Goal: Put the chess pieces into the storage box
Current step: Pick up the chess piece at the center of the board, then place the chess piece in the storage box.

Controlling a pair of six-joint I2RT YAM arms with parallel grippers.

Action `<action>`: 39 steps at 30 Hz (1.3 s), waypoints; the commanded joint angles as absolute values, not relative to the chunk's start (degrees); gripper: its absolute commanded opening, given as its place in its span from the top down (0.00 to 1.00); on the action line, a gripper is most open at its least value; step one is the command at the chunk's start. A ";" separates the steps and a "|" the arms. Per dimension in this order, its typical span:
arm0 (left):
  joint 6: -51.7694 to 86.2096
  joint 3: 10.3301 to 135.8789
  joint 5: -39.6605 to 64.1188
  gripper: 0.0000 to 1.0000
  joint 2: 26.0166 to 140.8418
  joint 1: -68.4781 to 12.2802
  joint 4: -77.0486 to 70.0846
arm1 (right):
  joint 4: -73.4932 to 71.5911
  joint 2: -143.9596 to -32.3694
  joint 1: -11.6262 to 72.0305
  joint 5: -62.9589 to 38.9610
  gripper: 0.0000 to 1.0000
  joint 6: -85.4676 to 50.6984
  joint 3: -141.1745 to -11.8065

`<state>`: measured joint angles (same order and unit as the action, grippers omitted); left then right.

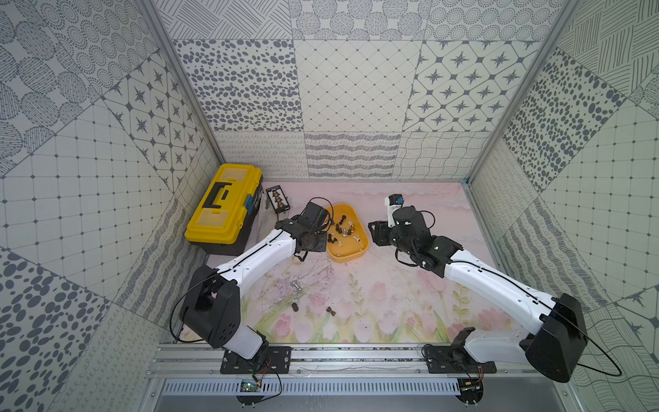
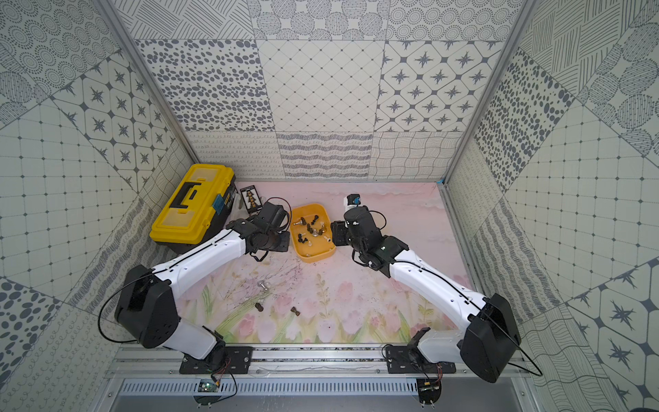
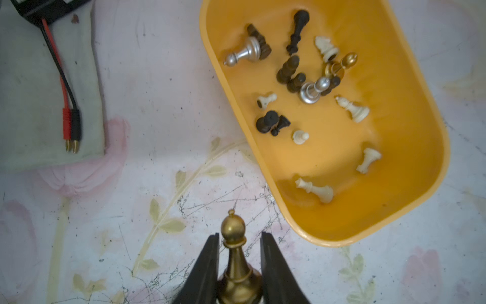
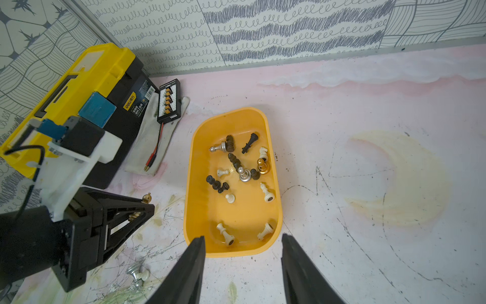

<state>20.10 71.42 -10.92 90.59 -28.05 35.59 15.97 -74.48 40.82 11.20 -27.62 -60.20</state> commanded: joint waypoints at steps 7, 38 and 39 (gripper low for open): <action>15.72 93.39 -8.60 0.92 110.02 -28.37 39.52 | 13.00 -69.51 40.90 15.14 0.44 -26.14 -57.18; 12.57 120.84 -10.98 0.56 133.29 -27.69 46.52 | 14.56 -74.00 39.37 10.61 0.43 -26.97 -58.58; 12.57 120.19 -11.07 0.56 132.14 -27.72 46.52 | 14.89 -73.91 39.37 10.00 0.43 -27.15 -58.60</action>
